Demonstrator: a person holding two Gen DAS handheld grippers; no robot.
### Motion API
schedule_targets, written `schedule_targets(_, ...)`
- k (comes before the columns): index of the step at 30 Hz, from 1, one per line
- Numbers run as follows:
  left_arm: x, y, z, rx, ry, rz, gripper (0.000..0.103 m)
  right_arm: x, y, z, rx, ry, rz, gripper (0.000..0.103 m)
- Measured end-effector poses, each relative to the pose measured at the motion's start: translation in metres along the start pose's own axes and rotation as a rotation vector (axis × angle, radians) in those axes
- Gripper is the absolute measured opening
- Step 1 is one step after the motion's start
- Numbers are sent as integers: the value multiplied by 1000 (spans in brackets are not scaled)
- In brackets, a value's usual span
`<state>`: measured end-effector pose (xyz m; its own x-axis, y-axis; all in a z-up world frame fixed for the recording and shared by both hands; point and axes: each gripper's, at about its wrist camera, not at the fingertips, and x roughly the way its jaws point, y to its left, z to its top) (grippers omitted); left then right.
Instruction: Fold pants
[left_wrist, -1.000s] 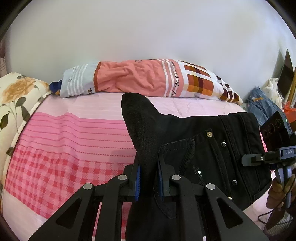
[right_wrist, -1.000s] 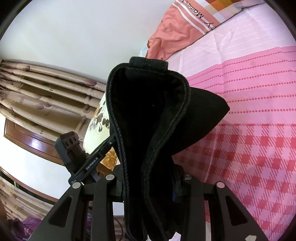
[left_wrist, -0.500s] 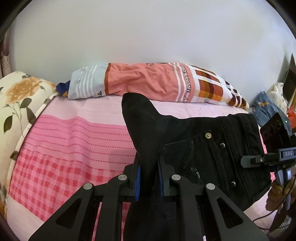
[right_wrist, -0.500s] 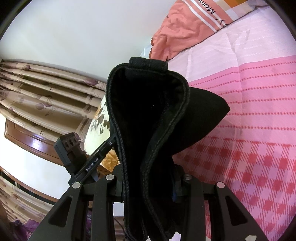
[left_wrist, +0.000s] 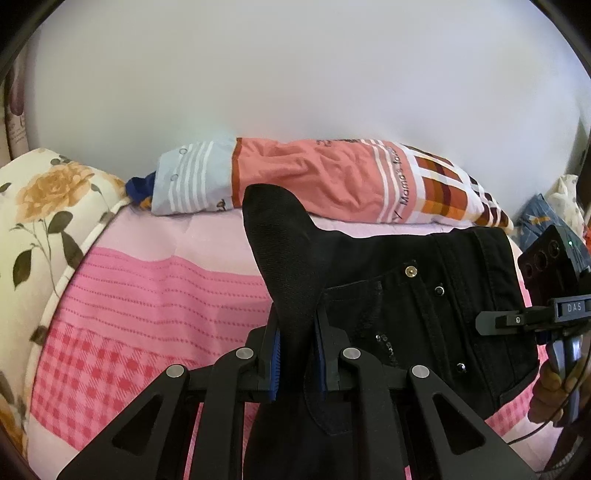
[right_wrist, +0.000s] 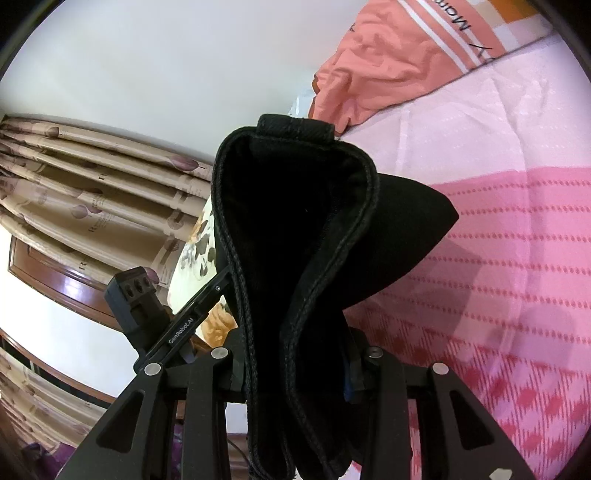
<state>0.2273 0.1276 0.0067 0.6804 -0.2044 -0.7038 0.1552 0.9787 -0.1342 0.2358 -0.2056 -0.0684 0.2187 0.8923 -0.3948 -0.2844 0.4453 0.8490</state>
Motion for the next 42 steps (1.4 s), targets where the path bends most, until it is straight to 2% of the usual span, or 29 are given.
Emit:
schedule_targets(14,29,34,27,-10,-10,44,16,42,-7,48,-12,10,9,33)
schedule_targets(24,48,48,43,-11,-10,63,16,53,-15,69,-10,-3,15,33)
schedule_targets(42,96,68,26,-59,52,89,17,62,-63,82,61,-15,-33,33)
